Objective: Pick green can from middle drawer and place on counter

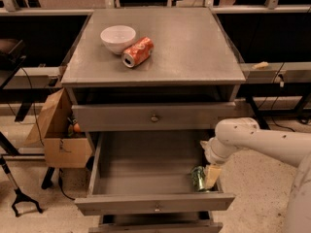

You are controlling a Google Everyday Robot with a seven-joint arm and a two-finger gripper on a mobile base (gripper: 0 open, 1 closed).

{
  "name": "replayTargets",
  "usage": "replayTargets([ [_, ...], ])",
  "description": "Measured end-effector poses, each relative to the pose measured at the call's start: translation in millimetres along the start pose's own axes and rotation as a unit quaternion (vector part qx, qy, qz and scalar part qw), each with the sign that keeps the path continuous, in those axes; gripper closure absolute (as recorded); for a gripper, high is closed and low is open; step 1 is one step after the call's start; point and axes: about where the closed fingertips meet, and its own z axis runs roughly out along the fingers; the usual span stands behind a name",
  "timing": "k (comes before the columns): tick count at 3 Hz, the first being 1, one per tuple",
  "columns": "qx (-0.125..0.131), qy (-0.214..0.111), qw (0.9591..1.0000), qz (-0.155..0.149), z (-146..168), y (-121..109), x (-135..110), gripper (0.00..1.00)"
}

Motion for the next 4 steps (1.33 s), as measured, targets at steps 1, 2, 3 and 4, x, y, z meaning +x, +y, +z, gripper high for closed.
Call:
replayTargets([
  [1, 0.018, -0.005, 0.9991, -0.039, 19, -6, -2, 0.0],
  [2, 0.024, 0.001, 0.9971, -0.072, 39, -10, -5, 0.0],
  [3, 0.024, 0.008, 0.9959, -0.087, 56, -9, -1, 0.0],
  [4, 0.02, 0.008, 0.9945, -0.102, 91, 11, 10, 0.0],
])
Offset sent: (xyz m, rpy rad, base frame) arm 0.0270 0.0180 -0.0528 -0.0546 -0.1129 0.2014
